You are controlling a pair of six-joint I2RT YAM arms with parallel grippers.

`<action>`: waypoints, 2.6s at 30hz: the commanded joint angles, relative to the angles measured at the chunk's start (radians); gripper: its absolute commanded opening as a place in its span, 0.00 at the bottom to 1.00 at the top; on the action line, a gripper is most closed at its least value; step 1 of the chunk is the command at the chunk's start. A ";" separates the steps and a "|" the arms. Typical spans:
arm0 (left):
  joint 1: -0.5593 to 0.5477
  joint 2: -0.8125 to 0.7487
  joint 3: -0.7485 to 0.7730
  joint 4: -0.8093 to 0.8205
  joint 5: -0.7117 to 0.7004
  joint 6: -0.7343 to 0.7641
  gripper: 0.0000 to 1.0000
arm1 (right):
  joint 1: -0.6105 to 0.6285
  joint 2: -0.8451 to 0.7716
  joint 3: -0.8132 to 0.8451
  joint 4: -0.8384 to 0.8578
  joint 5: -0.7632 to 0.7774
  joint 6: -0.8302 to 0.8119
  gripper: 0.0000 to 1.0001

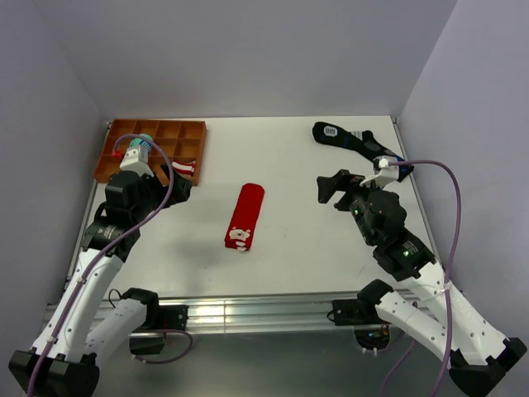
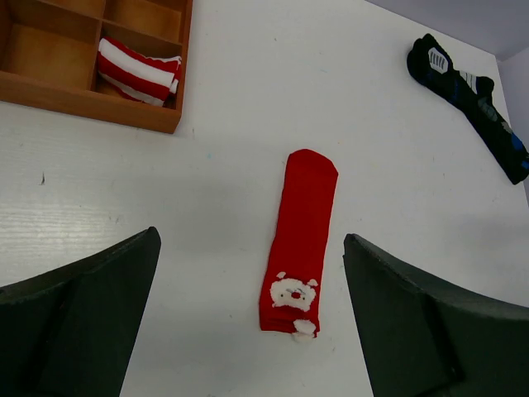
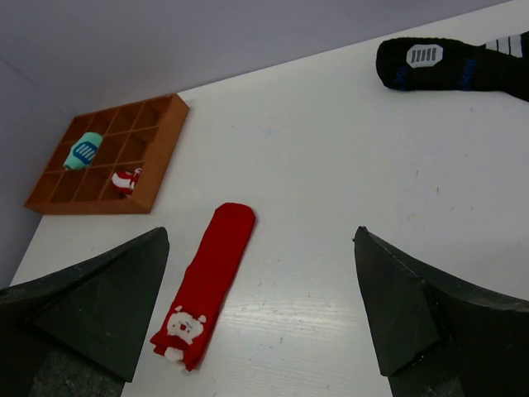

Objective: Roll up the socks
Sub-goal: Roll the sock at the center of the board.

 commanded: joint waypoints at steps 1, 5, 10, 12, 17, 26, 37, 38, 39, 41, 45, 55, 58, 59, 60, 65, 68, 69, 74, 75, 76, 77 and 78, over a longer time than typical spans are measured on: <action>0.005 -0.002 0.018 0.040 0.007 0.010 0.99 | 0.004 -0.011 -0.006 0.015 0.002 -0.022 1.00; 0.007 0.001 0.017 0.041 0.013 0.007 0.99 | 0.004 0.004 0.000 0.005 0.001 -0.032 1.00; 0.005 0.011 0.020 0.041 0.030 -0.009 0.99 | 0.004 0.018 -0.001 0.013 -0.021 -0.052 1.00; 0.005 0.017 0.018 0.041 0.044 -0.027 0.99 | 0.004 0.035 0.000 0.018 -0.032 -0.054 0.99; 0.005 0.038 0.008 0.041 0.083 -0.064 0.99 | 0.007 0.129 -0.030 0.111 -0.192 -0.048 0.89; 0.005 0.018 -0.110 0.074 0.143 -0.170 0.98 | 0.268 0.402 -0.092 0.303 -0.124 -0.075 0.74; 0.004 -0.015 -0.219 0.115 0.159 -0.246 0.97 | 0.446 0.696 -0.148 0.623 -0.196 -0.216 0.66; 0.004 -0.015 -0.219 0.112 0.154 -0.242 0.97 | 0.446 0.708 -0.145 0.640 -0.206 -0.221 0.65; 0.004 -0.017 -0.219 0.107 0.154 -0.242 0.97 | 0.448 0.722 -0.142 0.650 -0.223 -0.227 0.64; 0.004 -0.017 -0.216 0.104 0.157 -0.240 0.97 | 0.448 0.760 -0.130 0.679 -0.251 -0.230 0.63; 0.004 -0.014 -0.210 0.097 0.169 -0.240 0.97 | 0.472 0.843 -0.102 0.702 -0.231 -0.242 0.59; 0.004 0.000 -0.199 0.080 0.174 -0.222 0.97 | 0.517 0.940 -0.092 0.756 -0.214 -0.246 0.57; 0.004 0.001 -0.202 0.083 0.169 -0.223 0.97 | 0.524 0.955 -0.092 0.762 -0.211 -0.252 0.57; 0.004 0.001 -0.204 0.086 0.169 -0.228 0.97 | 0.526 0.961 -0.092 0.768 -0.211 -0.252 0.57; 0.004 0.003 -0.207 0.093 0.169 -0.230 0.97 | 0.531 0.969 -0.090 0.768 -0.211 -0.252 0.56; 0.004 0.021 -0.219 0.113 0.180 -0.246 0.96 | 0.535 0.984 -0.098 0.794 -0.202 -0.256 0.56; 0.004 0.029 -0.222 0.118 0.182 -0.251 0.96 | 0.537 0.990 -0.109 0.808 -0.200 -0.259 0.55; 0.004 0.031 -0.222 0.120 0.182 -0.251 0.96 | 0.537 0.990 -0.107 0.808 -0.199 -0.262 0.55; 0.004 0.038 -0.221 0.121 0.176 -0.251 0.96 | 0.538 1.013 -0.109 0.818 -0.180 -0.269 0.54; 0.004 0.040 -0.219 0.121 0.173 -0.250 0.96 | 0.538 1.016 -0.113 0.821 -0.179 -0.269 0.54; 0.004 0.041 -0.218 0.121 0.172 -0.249 0.96 | 0.538 1.019 -0.116 0.828 -0.180 -0.267 0.54; 0.004 0.046 -0.216 0.123 0.172 -0.249 0.96 | 0.538 1.022 -0.118 0.838 -0.182 -0.266 0.54; 0.004 0.047 -0.216 0.123 0.171 -0.249 0.96 | 0.538 1.026 -0.119 0.840 -0.183 -0.264 0.54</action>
